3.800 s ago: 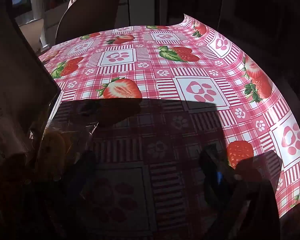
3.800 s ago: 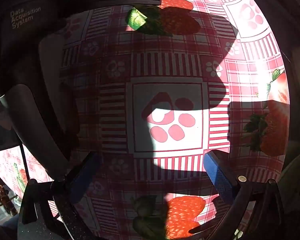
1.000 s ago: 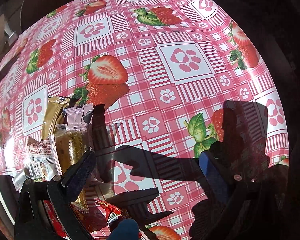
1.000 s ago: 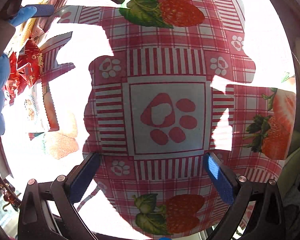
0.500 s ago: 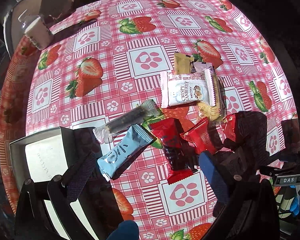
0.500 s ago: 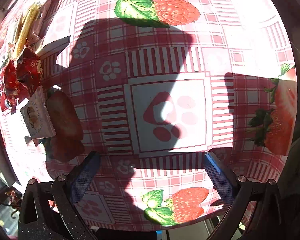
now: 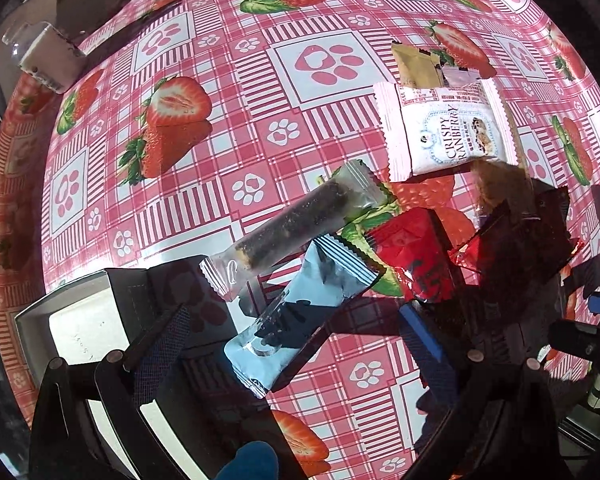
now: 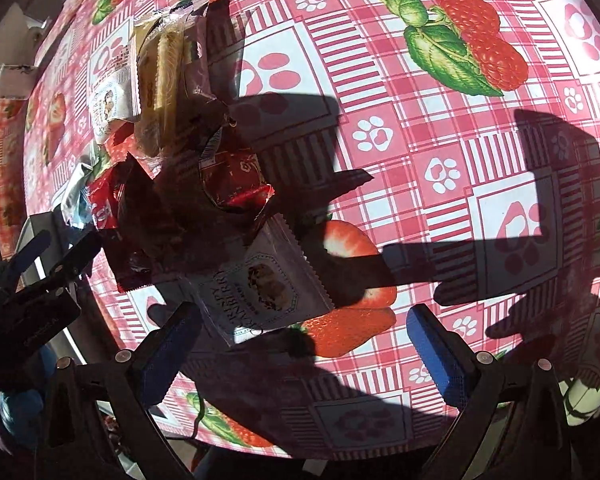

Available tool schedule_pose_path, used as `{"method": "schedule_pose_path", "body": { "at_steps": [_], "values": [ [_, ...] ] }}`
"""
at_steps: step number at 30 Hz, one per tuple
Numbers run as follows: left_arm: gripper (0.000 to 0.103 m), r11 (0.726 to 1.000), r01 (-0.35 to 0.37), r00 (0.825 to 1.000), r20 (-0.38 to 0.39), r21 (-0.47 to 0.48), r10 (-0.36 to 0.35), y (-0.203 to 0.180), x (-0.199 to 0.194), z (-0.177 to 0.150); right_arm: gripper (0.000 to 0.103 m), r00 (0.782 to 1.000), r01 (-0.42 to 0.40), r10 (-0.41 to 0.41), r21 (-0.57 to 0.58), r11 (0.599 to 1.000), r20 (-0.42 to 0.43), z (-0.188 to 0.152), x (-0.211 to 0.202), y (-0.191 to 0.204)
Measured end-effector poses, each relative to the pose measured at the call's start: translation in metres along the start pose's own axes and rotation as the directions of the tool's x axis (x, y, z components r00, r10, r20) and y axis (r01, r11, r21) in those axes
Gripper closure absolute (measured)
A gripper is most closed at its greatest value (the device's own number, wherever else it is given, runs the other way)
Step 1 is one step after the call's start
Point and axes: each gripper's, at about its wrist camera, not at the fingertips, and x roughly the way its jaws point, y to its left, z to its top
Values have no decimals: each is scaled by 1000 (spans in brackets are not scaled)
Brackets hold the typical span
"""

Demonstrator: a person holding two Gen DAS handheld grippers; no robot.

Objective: Organize snacks
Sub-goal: 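Move both tools over the snack pile toward the light-blue bar and cranberry packet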

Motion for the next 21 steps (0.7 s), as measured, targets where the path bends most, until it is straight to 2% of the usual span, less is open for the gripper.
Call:
{"method": "schedule_pose_path", "body": {
  "at_steps": [3,6,8,11,14,18,21],
  "values": [
    [0,1000,-6,1000,-28,-2,6,0,14,-1,0,1000,4,-3,74,997,-2,9,-9,13],
    [0,997,55,998,-30,-62,-57,7,23,-4,0,999,22,-18,160,987,-29,16,-7,15],
    [0,992,83,995,-51,-98,-88,12,28,-4,0,999,45,-41,166,985,-29,28,-4,26],
    [0,996,76,995,-68,-55,-80,4,29,-5,0,995,93,-87,113,989,-53,35,-5,44],
    [1,996,86,995,-54,11,-85,-21,28,-11,0,990,134,-131,40,990,-61,34,-9,48],
    [1,992,108,993,-58,72,-104,-58,28,-39,0,981,184,-188,-78,980,-46,33,-24,43],
    [1,993,79,996,-60,92,-73,-77,25,-58,0,979,196,-202,-120,973,-38,29,-39,30]
  ]
}}
